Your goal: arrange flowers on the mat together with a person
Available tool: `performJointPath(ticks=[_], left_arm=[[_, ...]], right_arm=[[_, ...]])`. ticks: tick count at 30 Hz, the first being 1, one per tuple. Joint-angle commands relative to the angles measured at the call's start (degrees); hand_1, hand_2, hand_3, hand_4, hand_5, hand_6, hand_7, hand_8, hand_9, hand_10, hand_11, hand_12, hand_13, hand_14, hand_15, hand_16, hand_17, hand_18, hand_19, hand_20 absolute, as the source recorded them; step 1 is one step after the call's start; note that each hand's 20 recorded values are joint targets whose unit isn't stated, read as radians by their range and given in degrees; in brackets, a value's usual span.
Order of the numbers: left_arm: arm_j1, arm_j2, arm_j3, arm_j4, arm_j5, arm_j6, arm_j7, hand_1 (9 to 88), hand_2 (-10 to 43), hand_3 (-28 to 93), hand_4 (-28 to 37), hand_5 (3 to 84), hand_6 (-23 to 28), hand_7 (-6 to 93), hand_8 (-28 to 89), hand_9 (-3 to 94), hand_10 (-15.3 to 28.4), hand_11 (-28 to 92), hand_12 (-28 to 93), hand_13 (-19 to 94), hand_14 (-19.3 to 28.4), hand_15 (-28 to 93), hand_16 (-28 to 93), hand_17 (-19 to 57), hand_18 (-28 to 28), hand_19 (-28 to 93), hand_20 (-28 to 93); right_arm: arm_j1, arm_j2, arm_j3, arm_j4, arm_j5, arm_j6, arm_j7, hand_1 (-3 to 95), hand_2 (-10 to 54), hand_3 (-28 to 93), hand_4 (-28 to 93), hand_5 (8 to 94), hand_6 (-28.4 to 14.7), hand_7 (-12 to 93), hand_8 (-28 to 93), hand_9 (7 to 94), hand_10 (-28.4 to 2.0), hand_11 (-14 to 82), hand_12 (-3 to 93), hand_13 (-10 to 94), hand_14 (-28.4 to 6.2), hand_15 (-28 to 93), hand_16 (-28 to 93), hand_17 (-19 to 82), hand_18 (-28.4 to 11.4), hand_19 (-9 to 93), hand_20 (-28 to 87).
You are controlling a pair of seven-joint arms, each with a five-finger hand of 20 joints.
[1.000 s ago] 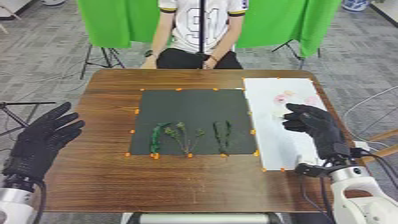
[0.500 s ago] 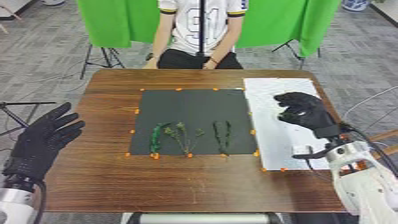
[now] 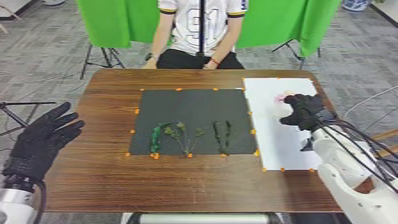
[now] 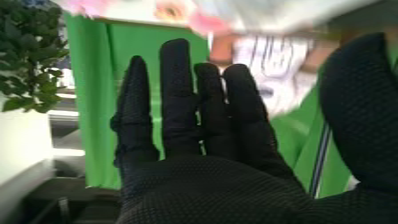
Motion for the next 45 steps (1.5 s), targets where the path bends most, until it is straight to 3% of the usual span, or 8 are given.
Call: performJointPath(ticks=[1, 8, 17, 22, 27, 28, 36, 45], left_arm=[[1.13, -0.27, 0.05, -0.23, 0.25, 0.41, -0.04, 26.4, -0.2, 71, -24.1, 34.0, 4.5, 15.7, -8, 30.7, 13.1, 20, 19, 25, 15.6, 33, 2, -7.1, 23.0, 48, 16], [0.39, 0.23, -0.09, 0.11, 0.32, -0.23, -0.39, 26.5, -0.2, 71, -24.2, 34.0, 4.5, 15.8, -8, 30.8, 13.1, 20, 19, 25, 15.7, 33, 2, -7.1, 23.0, 48, 16], [0.26, 0.53, -0.03, 0.14, 0.2, -0.11, -0.56, 26.4, -0.2, 71, -24.1, 34.0, 4.5, 15.6, -8, 30.9, 13.2, 20, 19, 25, 15.6, 33, 2, -7.1, 23.0, 48, 16], [-0.08, 0.75, -0.26, 0.25, 0.22, -0.25, -0.59, 26.3, 0.0, 71, -24.1, 34.0, 4.4, 15.6, -8, 30.8, 13.1, 20, 19, 25, 15.7, 33, 2, -7.1, 23.0, 48, 16], [0.92, 1.78, -1.6, -0.08, -0.07, -0.14, -0.91, 26.2, -0.1, 71, -24.1, 34.0, 4.5, 15.6, -8, 30.8, 13.0, 20, 19, 25, 15.7, 33, 2, -7.1, 23.0, 48, 16], [1.39, 2.1, -2.41, -0.12, -0.06, -0.93, -1.69, 26.3, 0.0, 71, -24.2, 34.0, 4.5, 15.6, -8, 30.8, 13.1, 20, 19, 25, 15.7, 33, 2, -7.1, 23.0, 48, 16], [4.95, 4.21, -7.63, -0.95, -0.51, -0.31, -2.36, 26.3, 0.0, 71, -24.2, 34.0, 4.5, 15.7, -8, 30.6, 13.0, 20, 19, 25, 15.6, 33, 3, -7.1, 23.0, 48, 16], [4.61, 4.56, -6.39, -0.55, -0.65, 0.25, -2.53, 26.3, 0.1, 71, -24.2, 34.0, 4.5, 15.7, -8, 30.7, 13.1, 20, 19, 25, 15.6, 33, 3, -7.1, 23.0, 48, 16]], right_arm=[[3.22, 2.6, -4.02, 4.17, 0.43, 6.77, 3.12, 28.9, -9.5, 82, -28, 42.0, -2.7, 29, -13, 44.6, -11.4, 27.1, 27.0, 42, -9.8, 52, 23, 16, -18.6, 61, 42], [4.6, 2.77, -6.54, 6.51, 0.08, 9.49, 1.86, 32.1, -9.5, 83, -28, 48.4, 0.2, 37, -16, 53.4, -10.0, 39.9, 29.2, 49, -8.5, 58, 23, 19, -17.7, 64, 42], [7.39, 2.63, -10.68, 8.82, -0.93, 10.56, 0.94, 34.8, -9.5, 82, -28, 52.0, 2.0, 41, -17, 57.4, -9.2, 42.2, 29.4, 52, -7.7, 59, 24, 20, -17.3, 65, 43], [7.46, 2.61, -11.21, 9.98, -1.47, 12.56, -0.75, 48.4, -9.5, 75, -28, 60.4, 3.7, 51, 0, 74.0, -5.9, 26.7, 51.7, 63, -5.6, 54, 35, 23, -16.5, 66, 45], [6.87, 2.27, -10.44, 7.88, -1.41, 15.77, -1.4, 50.7, -9.5, 76, -28, 65.9, 3.9, 51, 0, 78.5, -6.1, 27.6, 53.9, 66, -5.1, 55, 39, 25, -16.4, 66, 45], [6.99, 2.0, -10.31, 7.2, -1.5, 15.98, -1.71, 50.6, -9.5, 77, -28, 66.0, 4.0, 51, 0, 78.7, -6.2, 27.6, 53.9, 66, -5.1, 55, 39, 25, -16.4, 66, 45], [14.27, -1.01, -16.02, 2.42, 0.82, 21.63, -9.03, 49.4, -9.5, 80, -28, 66.2, 4.1, 53, -1, 79.1, -6.2, 27.7, 54.5, 66, -5.3, 55, 41, 25, -16.5, 67, 46], [29.12, -11.31, -30.28, 6.62, 2.97, 19.71, -19.57, 48.0, -9.5, 81, -24, 66.7, 4.1, 53, -3, 80.0, -5.7, 25.7, 54.5, 66, -5.2, 54, 41, 25, -16.4, 67, 46]])
